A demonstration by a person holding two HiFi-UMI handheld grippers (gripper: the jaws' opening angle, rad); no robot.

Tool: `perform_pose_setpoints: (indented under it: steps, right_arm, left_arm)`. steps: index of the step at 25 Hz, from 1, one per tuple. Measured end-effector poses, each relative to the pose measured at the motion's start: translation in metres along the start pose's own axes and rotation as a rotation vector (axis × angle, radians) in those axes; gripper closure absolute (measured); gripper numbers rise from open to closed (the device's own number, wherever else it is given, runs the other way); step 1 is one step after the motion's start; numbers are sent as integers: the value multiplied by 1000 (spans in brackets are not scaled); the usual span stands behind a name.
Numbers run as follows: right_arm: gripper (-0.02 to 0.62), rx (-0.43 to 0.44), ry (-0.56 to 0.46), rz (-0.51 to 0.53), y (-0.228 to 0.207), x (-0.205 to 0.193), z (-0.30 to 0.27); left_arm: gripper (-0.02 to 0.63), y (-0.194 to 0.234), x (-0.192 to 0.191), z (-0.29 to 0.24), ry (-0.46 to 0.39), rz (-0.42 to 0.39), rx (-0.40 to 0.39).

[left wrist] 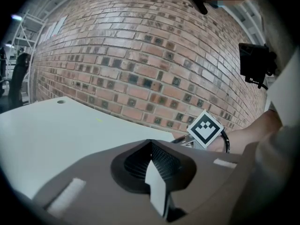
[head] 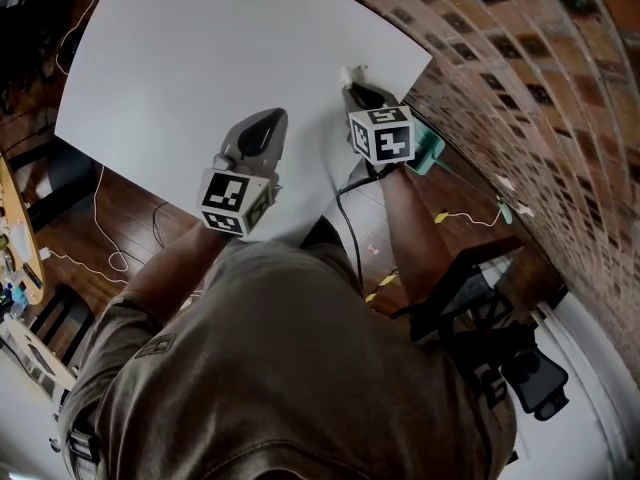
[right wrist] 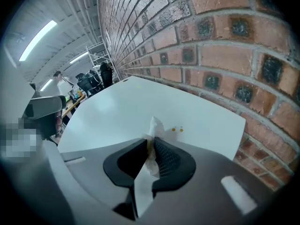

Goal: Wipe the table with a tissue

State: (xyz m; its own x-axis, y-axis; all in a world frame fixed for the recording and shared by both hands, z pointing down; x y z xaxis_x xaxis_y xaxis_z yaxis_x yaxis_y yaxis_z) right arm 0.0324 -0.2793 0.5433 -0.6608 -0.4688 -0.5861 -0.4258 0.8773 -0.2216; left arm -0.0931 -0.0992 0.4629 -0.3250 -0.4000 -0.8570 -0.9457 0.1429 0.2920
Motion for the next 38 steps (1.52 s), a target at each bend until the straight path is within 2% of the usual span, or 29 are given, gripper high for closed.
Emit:
perform_pose_setpoints:
  steps: [3,7,12,24,38]
  right_arm:
    - [535,-25,-24,-18,-11,2,9]
    - [535,-89,-77,-63,-47,4,22]
    - [534,-145,-84,-93,-72,11,32]
    - [534,-132,-38,-102,-75,8,13]
    - [534,-69,-23,-55,-41,25,-8]
  left_arm:
    - [604,-2,1,0,-2,-6,-3]
    - [604,-3,4,-3,-10,-12,-7]
    - [604,-3,7,-5,-14,-14,2]
    - [604,3,4,-4,-4,1,26]
    - [604,18,0,8,-13,25,55]
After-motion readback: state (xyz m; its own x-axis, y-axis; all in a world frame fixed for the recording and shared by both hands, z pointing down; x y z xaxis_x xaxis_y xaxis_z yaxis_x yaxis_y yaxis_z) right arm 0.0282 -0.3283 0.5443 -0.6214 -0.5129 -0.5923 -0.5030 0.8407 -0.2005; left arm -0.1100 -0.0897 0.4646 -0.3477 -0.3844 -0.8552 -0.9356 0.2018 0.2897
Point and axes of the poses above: the fingertips, and each gripper's own axes: z backward along the fingers, y to its left, x out of its top, the point moved 9 cm from there along z, backward along the fingers
